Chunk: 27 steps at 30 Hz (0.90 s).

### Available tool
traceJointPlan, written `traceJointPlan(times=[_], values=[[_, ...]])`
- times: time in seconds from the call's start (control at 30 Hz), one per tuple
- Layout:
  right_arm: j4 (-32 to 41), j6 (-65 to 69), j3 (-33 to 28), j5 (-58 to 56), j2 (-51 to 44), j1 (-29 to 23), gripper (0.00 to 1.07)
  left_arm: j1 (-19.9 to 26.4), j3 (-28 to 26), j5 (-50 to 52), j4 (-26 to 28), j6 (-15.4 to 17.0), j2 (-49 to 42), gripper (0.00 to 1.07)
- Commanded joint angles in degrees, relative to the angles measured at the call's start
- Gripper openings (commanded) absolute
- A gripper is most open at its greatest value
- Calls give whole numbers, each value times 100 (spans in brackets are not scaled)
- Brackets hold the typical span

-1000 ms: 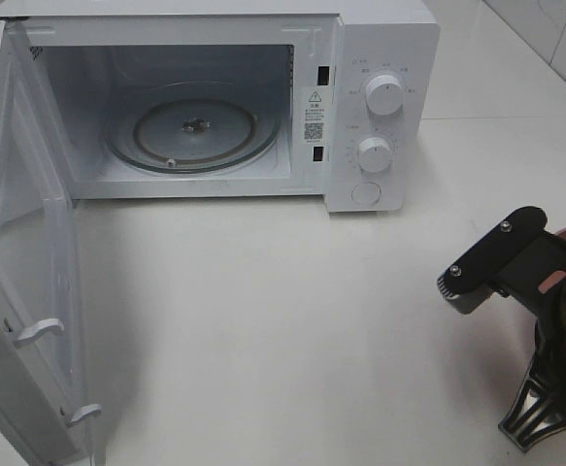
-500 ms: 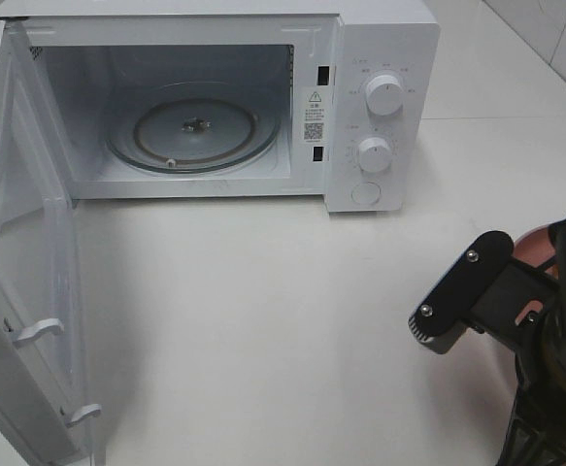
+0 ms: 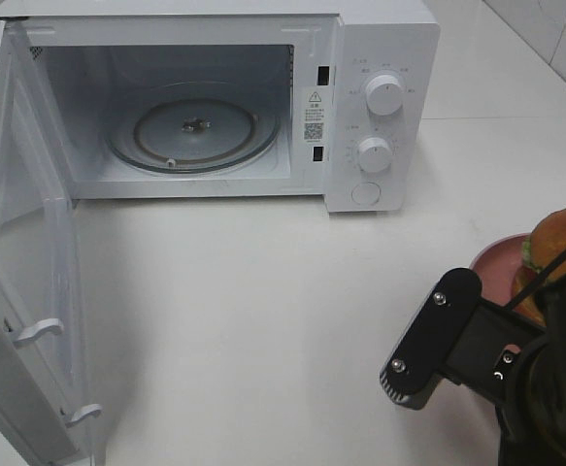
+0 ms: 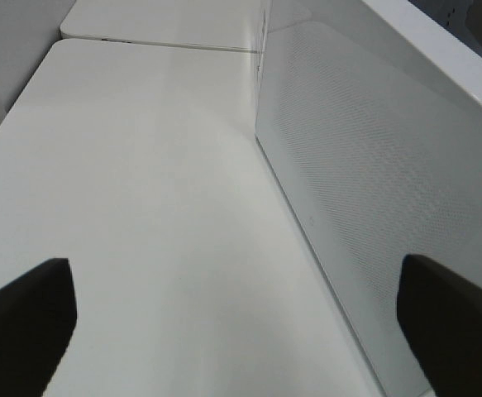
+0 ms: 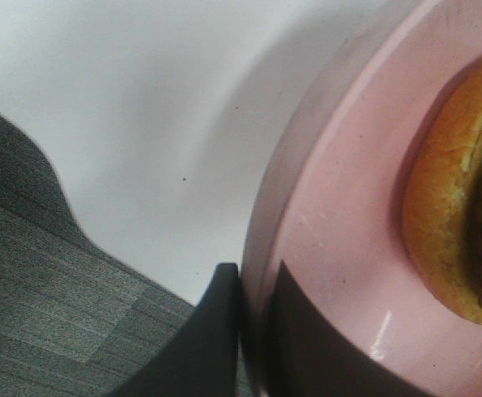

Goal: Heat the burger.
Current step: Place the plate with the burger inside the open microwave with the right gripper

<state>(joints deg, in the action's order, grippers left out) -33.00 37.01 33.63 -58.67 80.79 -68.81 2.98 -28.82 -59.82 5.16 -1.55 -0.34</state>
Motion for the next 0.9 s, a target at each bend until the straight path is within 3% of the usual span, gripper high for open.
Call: traceJointPlan(times=[0.03,0.37,0.9], values=[[-269,29,-11,-281,-63,-229,0,0,17,57,-6,34,-103,98],[-476,29,-11,-372,-63,-808,0,0,17,57,-6,34,-103,98],[-1094,-504,-6,-304,-63,-922,0,0,17,57,-6,34,-103,98]])
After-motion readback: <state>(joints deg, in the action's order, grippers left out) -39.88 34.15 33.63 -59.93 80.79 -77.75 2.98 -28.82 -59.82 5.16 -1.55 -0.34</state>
